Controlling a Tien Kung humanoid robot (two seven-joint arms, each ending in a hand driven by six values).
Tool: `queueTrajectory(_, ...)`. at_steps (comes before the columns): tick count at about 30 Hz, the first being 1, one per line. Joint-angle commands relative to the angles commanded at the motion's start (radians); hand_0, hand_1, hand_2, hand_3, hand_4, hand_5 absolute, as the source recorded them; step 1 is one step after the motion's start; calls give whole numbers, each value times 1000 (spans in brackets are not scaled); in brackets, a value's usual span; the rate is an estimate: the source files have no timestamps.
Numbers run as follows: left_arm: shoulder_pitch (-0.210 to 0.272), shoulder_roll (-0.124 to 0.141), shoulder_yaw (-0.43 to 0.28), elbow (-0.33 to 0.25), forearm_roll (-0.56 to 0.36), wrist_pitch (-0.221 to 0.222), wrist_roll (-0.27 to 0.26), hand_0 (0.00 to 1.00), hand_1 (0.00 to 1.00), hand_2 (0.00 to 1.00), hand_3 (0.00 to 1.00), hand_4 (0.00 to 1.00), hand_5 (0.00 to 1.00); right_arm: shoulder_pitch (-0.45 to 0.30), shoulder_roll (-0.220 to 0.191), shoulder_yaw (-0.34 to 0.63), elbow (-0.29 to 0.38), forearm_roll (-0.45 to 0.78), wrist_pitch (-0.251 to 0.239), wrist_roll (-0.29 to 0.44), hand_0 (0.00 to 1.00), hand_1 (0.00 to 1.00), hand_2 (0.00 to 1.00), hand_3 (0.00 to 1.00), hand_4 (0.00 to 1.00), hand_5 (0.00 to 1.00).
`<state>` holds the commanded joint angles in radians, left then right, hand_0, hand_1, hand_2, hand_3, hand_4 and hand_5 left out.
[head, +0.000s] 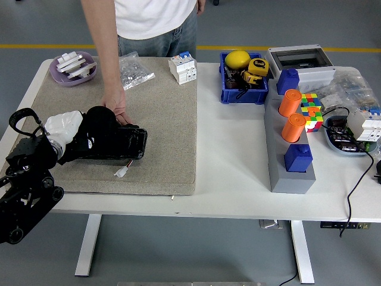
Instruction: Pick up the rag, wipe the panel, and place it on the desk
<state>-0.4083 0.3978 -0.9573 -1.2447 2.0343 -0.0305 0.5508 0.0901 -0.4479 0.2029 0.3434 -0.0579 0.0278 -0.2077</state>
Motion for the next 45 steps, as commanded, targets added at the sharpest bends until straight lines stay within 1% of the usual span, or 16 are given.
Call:
queueTrajectory(6, 11, 10, -38, 6, 14, -1, 4, 245, 314, 541, 473, 136, 2, -1, 1, 1, 0, 0, 1, 0, 737, 654, 694, 731, 998, 638)
queueTrajectory(18, 15, 27, -96, 25, 34, -1, 7, 245, 313, 539, 472, 135, 2, -1, 2, 6, 1, -4, 0, 1, 735, 653, 694, 730, 998, 638)
queueTrajectory(24, 17, 34, -111, 38, 36, -1, 7, 247, 311, 538, 471, 132, 2, -1, 2, 11, 1, -8, 0, 1, 736, 653, 693, 731, 998, 637)
queueTrajectory(31, 15, 31, -118, 40, 40, 0, 7, 243, 311, 538, 471, 131, 2, 0, 3, 12, 3, -9, 0, 2, 737, 654, 693, 731, 998, 637)
queueTrajectory(36, 4, 24, -105, 14, 40, -1, 12, 242, 311, 538, 470, 131, 2, 1, 4, 13, 3, -12, 0, 2, 737, 654, 693, 731, 998, 637)
queueTrajectory(41, -14, 10, -55, -26, 31, -8, 21, 242, 308, 536, 469, 128, 2, 2, 4, 13, 3, -12, 0, 2, 736, 654, 693, 732, 998, 636)
queueTrajectory(45, -30, -6, -8, -36, 18, -11, 23, 243, 308, 536, 469, 132, 2, 2, 3, 13, 3, -12, 0, 2, 736, 654, 693, 732, 998, 637)
